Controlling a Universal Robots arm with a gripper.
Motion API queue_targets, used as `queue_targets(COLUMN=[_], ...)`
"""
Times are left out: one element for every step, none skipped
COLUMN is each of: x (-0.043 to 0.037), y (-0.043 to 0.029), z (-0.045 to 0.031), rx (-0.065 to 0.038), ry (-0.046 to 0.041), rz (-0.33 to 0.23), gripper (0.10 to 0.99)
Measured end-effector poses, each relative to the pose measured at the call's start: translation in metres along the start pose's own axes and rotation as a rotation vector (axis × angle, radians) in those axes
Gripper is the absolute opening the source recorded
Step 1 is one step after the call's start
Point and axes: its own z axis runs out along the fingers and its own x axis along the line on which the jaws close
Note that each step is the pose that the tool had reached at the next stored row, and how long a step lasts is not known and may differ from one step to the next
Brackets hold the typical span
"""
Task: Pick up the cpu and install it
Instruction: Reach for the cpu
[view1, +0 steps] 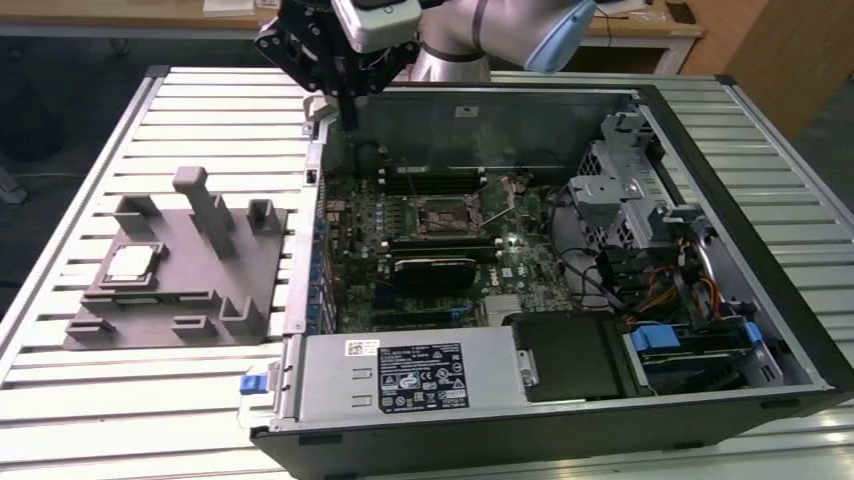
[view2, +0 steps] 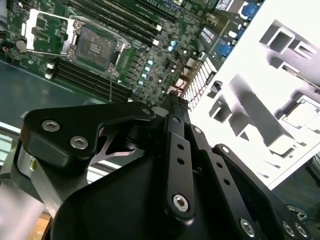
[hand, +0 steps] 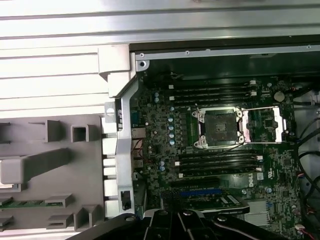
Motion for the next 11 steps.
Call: queue_targets(x=[0.0017, 0.0036, 0.0054, 0.0073, 0.0092, 0.0113, 0.0133, 0.0153, 0.0174, 0.0194, 0.0214], y=[-0.0001, -0.0003, -0.0004, -0.0005, -0.0007, -0.0008, -0.001, -0.0011, -0.0013, -0.0015, -0.0016], z=[-0.0001, -0.0001, -0.0002, -0.0002, -0.0003, -0.0003, -0.0004, -0.0005, -0.0005, -0.0006, -0.0006], rx=[0.0, 0.0, 0.0, 0.0, 0.0, 0.0, 0.0, 0.0, 0.0, 0.0, 0.0], ry=[0.0001, 0.0, 0.0001, 0.0, 0.0, 0.0001, 0.0, 0.0001, 0.0, 0.0001, 0.0001], rz=[0.0, 0.0, 0.0, 0.0, 0.0, 0.0, 0.0, 0.0, 0.0, 0.0, 0.0], gripper=[0.106, 0.106, 0.106, 0.106, 0.106, 0.106, 0.106, 0.106, 0.106, 0.106, 0.106])
